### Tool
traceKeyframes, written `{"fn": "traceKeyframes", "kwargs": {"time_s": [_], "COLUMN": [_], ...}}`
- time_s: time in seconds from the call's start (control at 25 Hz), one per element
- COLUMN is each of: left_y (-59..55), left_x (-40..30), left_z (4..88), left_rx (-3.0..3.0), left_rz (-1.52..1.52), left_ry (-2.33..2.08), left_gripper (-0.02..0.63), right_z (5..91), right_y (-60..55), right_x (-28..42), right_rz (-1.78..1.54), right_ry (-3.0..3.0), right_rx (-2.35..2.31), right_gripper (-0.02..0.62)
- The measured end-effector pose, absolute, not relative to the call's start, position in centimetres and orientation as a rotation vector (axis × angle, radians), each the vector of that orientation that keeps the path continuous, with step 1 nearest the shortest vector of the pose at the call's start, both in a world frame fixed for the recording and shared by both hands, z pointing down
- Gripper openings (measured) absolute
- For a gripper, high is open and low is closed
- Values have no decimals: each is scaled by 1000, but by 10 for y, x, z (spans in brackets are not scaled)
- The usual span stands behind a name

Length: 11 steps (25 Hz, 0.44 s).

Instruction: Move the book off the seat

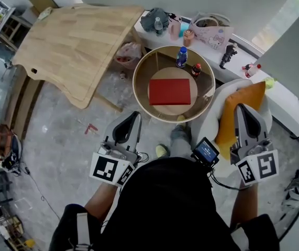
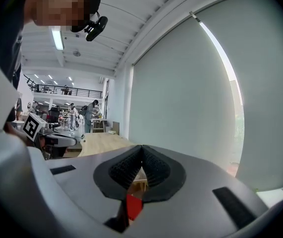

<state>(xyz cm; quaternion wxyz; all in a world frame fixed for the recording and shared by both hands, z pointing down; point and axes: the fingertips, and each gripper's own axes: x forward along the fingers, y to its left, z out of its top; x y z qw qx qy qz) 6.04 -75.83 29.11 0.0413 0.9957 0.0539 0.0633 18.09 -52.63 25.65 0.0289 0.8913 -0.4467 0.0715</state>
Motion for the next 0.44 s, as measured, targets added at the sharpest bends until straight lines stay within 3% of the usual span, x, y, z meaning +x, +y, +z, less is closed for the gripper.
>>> {"fn": "traceKeyframes", "kwargs": {"time_s": [0.44], "left_y": [-758], "left_x": [36], "left_z": [278], "left_rx": [3047], "left_rz": [153], "left_ry": [157], "left_gripper": [12], "right_z": [247], "right_y": [-531], "right_x": [156], "right_rz": [184], "right_ry": [-1402], "right_rx": [2731], "right_gripper": [15]}}
